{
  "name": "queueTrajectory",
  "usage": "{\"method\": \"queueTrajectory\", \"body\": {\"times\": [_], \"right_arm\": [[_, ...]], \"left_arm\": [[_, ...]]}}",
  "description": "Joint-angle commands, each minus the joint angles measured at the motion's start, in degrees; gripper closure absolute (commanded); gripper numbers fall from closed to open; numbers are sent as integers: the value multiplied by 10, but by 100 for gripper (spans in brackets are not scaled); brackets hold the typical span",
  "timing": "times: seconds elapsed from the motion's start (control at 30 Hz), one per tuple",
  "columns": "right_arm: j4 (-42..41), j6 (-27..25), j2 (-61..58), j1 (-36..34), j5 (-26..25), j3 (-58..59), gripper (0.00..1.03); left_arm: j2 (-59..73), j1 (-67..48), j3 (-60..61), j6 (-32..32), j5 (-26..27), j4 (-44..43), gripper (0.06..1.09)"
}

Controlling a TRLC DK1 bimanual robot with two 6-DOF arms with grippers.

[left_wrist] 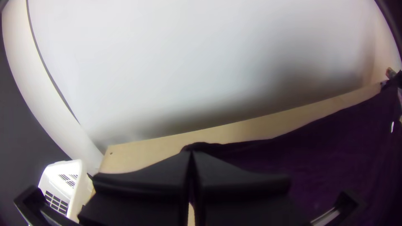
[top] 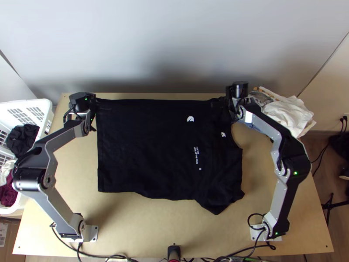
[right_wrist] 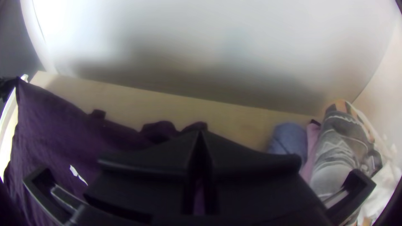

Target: Fold the t-shirt

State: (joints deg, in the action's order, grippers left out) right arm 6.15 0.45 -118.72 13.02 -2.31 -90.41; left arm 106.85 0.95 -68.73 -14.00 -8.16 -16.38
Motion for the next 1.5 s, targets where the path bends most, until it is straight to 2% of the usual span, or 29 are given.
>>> {"method": "queueTrajectory", "body": {"times": [0.0, 0.83, 1.47], "right_arm": [[20, 14, 41, 5, -1, 33, 100], [36, 22, 151, 10, 0, 120, 100], [69, 32, 261, 17, 0, 227, 100]], "left_arm": [[-61, -21, 61, 1, 17, 1, 105], [-245, 5, 210, 3, 38, 14, 105], [-321, -25, 280, 16, 39, 50, 105]]}}
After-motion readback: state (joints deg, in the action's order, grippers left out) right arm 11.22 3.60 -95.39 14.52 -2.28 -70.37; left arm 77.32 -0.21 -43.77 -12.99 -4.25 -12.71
